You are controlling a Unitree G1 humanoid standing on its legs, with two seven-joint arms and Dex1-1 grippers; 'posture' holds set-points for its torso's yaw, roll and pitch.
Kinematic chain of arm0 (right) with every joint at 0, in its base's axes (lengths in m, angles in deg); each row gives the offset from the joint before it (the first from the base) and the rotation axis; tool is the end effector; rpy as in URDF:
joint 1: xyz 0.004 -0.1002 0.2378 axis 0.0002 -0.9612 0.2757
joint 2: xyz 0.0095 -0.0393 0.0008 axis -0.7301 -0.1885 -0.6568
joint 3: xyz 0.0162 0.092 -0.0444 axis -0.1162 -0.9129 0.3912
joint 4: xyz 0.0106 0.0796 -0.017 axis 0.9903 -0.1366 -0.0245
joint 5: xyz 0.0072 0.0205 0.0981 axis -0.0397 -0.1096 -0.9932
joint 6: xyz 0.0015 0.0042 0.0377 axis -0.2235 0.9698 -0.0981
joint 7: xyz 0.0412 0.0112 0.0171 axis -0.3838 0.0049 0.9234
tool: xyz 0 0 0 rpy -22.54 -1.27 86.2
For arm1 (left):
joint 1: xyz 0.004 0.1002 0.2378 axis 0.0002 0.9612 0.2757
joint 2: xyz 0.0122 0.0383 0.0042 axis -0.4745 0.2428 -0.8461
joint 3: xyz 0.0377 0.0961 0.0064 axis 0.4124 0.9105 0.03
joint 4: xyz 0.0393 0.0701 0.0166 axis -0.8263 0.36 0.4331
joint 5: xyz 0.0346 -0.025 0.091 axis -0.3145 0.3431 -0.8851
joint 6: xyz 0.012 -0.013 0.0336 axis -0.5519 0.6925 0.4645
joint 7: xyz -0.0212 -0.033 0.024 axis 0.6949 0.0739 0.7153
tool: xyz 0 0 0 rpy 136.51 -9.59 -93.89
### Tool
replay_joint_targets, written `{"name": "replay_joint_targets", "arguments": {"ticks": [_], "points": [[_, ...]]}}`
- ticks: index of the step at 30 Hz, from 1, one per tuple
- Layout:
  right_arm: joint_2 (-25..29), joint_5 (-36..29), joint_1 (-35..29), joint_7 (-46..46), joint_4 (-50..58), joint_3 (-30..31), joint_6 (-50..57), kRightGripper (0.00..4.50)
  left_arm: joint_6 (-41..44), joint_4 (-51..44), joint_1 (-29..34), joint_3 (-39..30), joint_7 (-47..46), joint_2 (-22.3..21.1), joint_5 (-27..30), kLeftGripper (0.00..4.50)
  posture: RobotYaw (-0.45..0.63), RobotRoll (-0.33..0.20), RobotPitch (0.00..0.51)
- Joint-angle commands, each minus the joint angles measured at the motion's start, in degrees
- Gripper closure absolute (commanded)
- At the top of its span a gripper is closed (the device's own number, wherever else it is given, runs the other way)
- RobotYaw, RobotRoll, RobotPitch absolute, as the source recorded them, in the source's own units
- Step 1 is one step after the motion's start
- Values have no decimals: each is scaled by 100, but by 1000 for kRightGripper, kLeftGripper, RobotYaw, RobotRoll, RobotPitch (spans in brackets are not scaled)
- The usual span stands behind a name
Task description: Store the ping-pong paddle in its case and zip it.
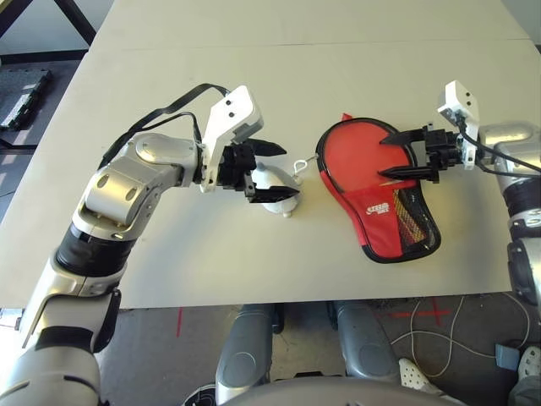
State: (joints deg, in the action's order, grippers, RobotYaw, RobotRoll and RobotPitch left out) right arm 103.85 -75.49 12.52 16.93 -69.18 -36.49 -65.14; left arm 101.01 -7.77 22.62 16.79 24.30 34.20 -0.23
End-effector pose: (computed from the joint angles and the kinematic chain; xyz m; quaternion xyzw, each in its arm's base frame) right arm 0.3384 -0.2848 0.2032 -0.2092 0.1427 0.5803 0.7741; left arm 0.2643 0.1881 0.2349 0.2235 0.0995 -0.5622 0.7900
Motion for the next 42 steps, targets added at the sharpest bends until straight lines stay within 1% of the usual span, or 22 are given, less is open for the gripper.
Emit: {"name": "replay_joint_targets", "arguments": {"ticks": [1, 10, 16, 21, 23, 30, 34, 38, 40, 42], "points": [[87, 302, -34, 67, -210, 168, -285, 24, 70, -125, 103, 2, 6, -52, 27, 0, -26, 0, 276], [-49, 632, -51, -137, -564, 305, -542, 24, 84, -108, 37, 15, 26, -57, 15, 0, -27, 0, 275], [-94, 644, -52, -203, -635, 262, -520, 24, 126, -86, 74, 111, 126, -219, -60, 0, -23, 0, 271], [-122, 590, -59, -212, -604, 216, -436, 24, -14, 37, 43, 277, 139, -301, -312, 0, -27, 0, 273], [-136, 561, -83, -209, -559, 195, -391, 24, -173, 176, -8, 432, 145, -333, -556, 0, -29, 0, 275], [-154, 524, -115, -211, -471, 153, -293, 24, -400, 444, -149, 746, 187, -248, -986, 0, -34, 0, 277], [-157, 499, -133, -214, -399, 127, -229, 24, -521, 545, -151, 978, 352, -350, -1248, 0, -41, 0, 277], [-142, 508, -172, -220, -330, 121, -204, 0, -562, 621, -169, 1032, 480, -372, -1373, 859, -45, 0, 278], [-129, 524, -195, -225, -296, 126, -193, 0, -603, 658, -179, 1064, 528, -376, -1463, 1548, -46, 0, 279], [-118, 528, -226, -233, -259, 124, -188, 0, -627, 696, -183, 1063, 549, -345, -1523, 2132, -47, 0, 280]]}}
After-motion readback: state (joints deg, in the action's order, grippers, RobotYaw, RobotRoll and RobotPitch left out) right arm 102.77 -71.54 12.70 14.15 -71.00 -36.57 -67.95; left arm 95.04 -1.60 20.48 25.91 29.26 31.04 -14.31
